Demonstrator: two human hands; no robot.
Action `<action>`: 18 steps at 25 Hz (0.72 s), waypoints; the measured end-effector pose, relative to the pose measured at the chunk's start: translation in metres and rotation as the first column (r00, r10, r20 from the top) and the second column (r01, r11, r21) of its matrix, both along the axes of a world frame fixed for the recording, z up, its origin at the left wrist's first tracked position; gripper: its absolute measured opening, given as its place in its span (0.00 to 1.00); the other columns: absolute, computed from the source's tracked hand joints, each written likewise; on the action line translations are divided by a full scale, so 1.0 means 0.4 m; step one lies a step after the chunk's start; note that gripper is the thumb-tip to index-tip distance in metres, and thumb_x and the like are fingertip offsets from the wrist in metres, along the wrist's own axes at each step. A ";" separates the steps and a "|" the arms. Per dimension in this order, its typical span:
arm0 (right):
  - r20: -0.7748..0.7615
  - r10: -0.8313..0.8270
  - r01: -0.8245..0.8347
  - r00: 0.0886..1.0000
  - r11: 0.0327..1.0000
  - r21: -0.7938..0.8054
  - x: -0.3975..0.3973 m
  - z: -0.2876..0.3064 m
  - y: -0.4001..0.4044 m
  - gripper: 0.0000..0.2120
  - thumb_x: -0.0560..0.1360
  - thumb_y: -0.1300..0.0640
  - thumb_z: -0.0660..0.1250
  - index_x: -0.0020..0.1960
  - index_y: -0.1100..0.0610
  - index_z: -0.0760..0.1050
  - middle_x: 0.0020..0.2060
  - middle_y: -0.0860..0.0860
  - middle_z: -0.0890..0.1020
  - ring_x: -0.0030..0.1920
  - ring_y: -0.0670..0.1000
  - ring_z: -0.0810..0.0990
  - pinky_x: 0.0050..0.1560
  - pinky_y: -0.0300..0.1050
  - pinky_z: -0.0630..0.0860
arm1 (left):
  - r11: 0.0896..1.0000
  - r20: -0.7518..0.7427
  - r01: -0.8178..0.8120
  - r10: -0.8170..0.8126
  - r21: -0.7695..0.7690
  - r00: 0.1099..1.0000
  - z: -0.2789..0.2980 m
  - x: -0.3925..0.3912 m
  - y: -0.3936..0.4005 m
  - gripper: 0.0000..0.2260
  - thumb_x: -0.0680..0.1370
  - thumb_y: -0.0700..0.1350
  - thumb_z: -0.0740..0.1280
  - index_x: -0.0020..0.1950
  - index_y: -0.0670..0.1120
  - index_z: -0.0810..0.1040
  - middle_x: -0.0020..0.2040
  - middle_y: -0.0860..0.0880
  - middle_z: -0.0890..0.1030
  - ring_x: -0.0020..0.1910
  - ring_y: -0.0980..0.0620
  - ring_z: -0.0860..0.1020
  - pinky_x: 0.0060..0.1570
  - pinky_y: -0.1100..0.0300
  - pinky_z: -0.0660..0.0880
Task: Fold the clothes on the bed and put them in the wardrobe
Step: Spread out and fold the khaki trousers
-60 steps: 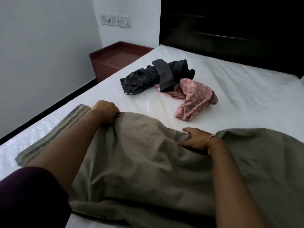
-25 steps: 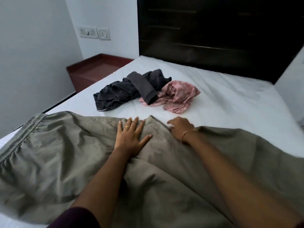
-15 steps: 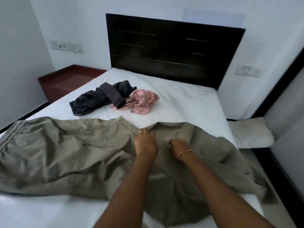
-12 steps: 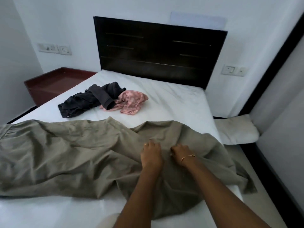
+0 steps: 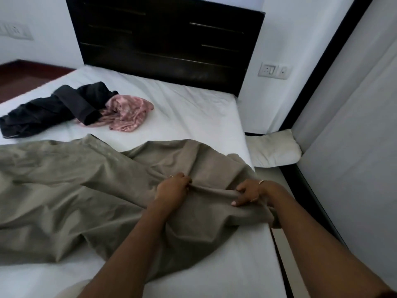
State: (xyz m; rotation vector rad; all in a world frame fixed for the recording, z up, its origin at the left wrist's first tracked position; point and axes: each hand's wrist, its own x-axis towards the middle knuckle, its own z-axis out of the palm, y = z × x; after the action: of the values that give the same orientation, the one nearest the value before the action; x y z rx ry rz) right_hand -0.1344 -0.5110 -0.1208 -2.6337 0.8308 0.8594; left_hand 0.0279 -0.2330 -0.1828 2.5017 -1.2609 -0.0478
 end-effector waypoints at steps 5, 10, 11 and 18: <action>-0.136 -0.146 0.129 0.980 0.984 -0.121 -0.013 0.206 -0.107 0.34 0.82 0.36 0.88 0.79 0.56 0.92 0.77 0.58 0.91 0.67 0.61 0.90 0.74 0.58 0.88 | 0.905 0.064 -0.132 0.172 -0.403 0.983 0.097 -0.030 -0.013 0.06 0.80 0.46 0.67 0.55 0.51 0.81 0.52 0.49 0.79 0.48 0.44 0.80 0.42 0.50 0.77; 0.425 -0.094 0.327 0.900 0.791 -0.518 0.195 0.361 -0.171 0.31 0.85 0.56 0.78 0.88 0.49 0.83 0.86 0.57 0.82 0.91 0.64 0.70 0.98 0.80 0.66 | 0.711 -0.112 -0.375 0.389 -0.595 0.915 0.114 0.015 0.017 0.09 0.79 0.36 0.68 0.60 0.42 0.78 0.56 0.40 0.75 0.52 0.36 0.77 0.52 0.45 0.75; 0.494 -0.001 0.303 0.869 0.792 -0.531 0.218 0.342 -0.154 0.38 0.85 0.59 0.78 0.93 0.47 0.76 0.91 0.57 0.75 0.94 0.65 0.64 0.97 0.81 0.67 | 0.673 -0.207 -0.437 0.398 -0.597 0.894 0.112 0.017 0.024 0.11 0.79 0.36 0.69 0.61 0.41 0.76 0.60 0.38 0.73 0.57 0.35 0.76 0.59 0.45 0.74; 0.651 -0.349 0.489 0.674 0.872 -0.038 0.108 -0.035 -0.013 0.19 0.91 0.56 0.73 0.81 0.58 0.85 0.81 0.62 0.83 0.77 0.69 0.86 0.82 0.69 0.91 | 0.939 -0.085 -0.274 0.261 -0.209 0.961 0.086 -0.022 -0.013 0.26 0.73 0.64 0.75 0.67 0.58 0.72 0.84 0.49 0.47 0.83 0.41 0.51 0.78 0.42 0.60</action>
State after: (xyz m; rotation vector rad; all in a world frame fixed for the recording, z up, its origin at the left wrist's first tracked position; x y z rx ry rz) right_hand -0.0911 -0.5160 -0.1347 -2.4474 1.2915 -0.2545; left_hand 0.0192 -0.2383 -0.1486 2.4354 -0.8426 0.0815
